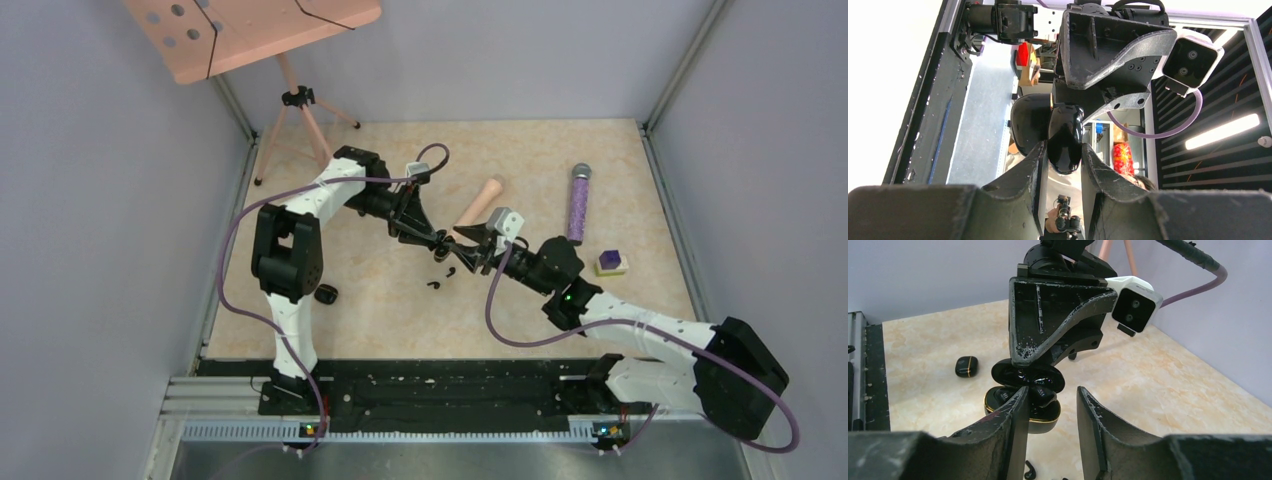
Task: Insert the wireless bluetooth earbuds into the charging case
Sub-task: Insert the right earbud into the right side groove of the charging case, then place the charging case with the earbuds at the center of the board, then pick up the charging case from the center of the board.
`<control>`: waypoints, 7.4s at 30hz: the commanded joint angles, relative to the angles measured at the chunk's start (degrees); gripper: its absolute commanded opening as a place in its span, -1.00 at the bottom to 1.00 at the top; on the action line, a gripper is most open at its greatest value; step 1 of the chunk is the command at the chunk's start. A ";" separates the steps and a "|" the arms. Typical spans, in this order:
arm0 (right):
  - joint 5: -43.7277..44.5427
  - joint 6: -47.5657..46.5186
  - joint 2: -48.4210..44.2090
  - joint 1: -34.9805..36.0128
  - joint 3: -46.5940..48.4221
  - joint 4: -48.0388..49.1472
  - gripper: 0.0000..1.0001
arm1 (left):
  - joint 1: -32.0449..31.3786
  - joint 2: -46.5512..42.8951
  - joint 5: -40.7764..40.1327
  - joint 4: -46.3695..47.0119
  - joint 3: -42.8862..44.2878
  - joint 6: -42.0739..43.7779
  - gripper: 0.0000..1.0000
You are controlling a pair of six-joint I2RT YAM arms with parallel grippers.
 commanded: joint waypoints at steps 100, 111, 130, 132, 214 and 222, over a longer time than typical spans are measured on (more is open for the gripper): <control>13.41 25.18 -38.86 -15.74 4.79 -58.83 0.14 | -1.31 0.29 -28.17 68.92 -5.17 -53.60 -1.00; 14.33 26.39 -40.09 -15.70 4.23 -61.05 0.15 | 1.04 10.84 -29.97 82.83 2.50 -60.47 -1.00; 10.44 27.15 -39.31 -15.72 3.70 -57.39 0.20 | 5.82 18.17 -33.83 82.57 2.43 -59.03 -1.00; 10.21 27.37 -39.18 -15.68 3.83 -57.35 0.20 | 6.25 17.98 -34.19 81.54 1.78 -57.98 -1.00; 8.71 41.71 -10.60 -11.08 1.86 -57.18 0.20 | 8.69 -48.35 -92.47 65.00 -62.39 -72.60 -0.28; -0.33 47.13 -8.11 -11.46 -1.91 -46.66 0.36 | -6.26 -51.12 -77.74 70.49 -56.99 -61.17 -0.40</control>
